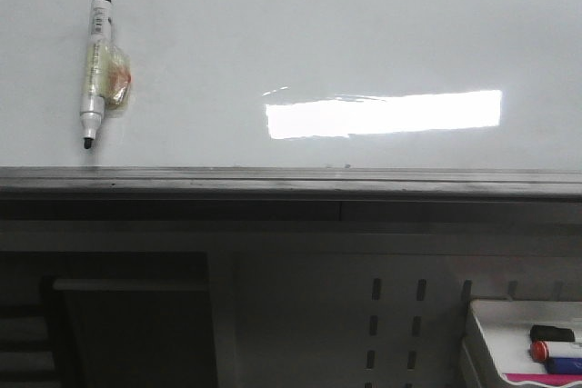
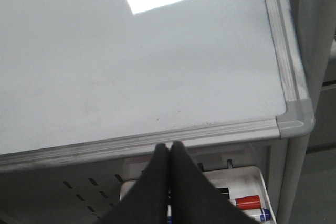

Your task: Write number 4 on whiteboard

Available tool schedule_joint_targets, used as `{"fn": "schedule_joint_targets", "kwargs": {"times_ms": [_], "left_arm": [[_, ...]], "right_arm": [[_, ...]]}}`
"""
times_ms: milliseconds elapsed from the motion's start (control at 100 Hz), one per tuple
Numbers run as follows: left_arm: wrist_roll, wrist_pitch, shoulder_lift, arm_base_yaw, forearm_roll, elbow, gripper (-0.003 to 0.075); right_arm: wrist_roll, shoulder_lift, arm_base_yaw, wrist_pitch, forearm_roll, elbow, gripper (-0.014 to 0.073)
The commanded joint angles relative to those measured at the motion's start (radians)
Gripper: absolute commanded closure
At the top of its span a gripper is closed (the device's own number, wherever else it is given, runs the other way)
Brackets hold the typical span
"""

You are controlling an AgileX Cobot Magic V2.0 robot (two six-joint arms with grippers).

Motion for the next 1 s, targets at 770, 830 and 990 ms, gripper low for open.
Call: {"fn": "schedule_joint_targets", "kwargs": {"times_ms": [770,830,990], "left_arm": [[-0.006,-0.400,0.842,-0.497,-0.055,-0.297,0.0274],[-0.006,-0.400,0.863,-0.497,-0.064,-0.306,0.0279],[-0.006,-0.400,0.909,-0.497,-0.140,-0.315,0.0404]], "right_arm": [[-0.005,0.016,-0.001,-0.084,0.006,-0.036,0.0658],[-0.005,0.016,-0.001,-0.084,0.006,-0.036,0.0658],[-0.005,0.016,-0.001,-0.082,0.006,-0.036,0.0658]]}}
